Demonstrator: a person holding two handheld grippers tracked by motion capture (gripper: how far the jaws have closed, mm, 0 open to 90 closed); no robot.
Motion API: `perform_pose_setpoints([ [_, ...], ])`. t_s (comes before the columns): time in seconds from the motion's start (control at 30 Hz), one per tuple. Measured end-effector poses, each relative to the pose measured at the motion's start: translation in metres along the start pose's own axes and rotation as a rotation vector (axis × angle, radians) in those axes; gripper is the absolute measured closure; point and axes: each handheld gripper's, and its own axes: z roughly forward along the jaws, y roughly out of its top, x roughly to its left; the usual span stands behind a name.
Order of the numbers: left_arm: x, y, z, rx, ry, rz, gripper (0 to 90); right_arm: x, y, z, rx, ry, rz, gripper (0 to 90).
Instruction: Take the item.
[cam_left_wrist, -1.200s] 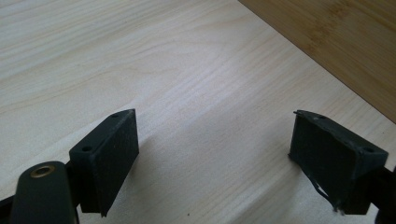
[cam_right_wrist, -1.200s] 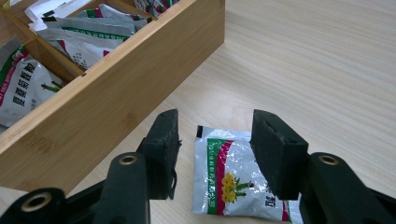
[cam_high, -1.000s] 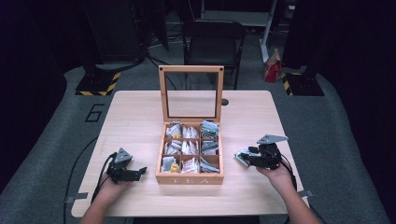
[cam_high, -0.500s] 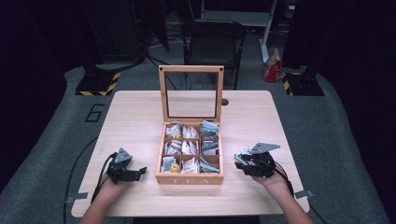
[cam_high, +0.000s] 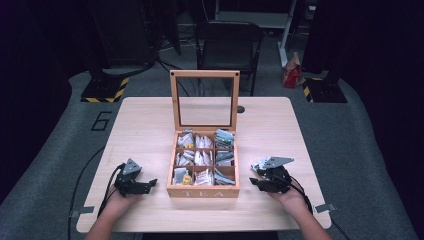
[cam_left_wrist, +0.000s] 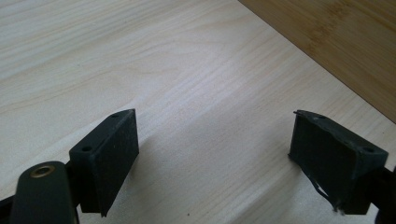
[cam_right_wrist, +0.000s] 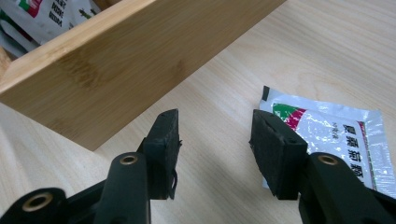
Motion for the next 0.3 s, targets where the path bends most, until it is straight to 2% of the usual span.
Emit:
perform_pose_setpoints([
  [0.3,0.0003,0.0001,0.0000,0.000,0.002,0.006,15.0,0.0039,-0.0011,0.0004,0.005,-0.022,-0.034,51.9],
])
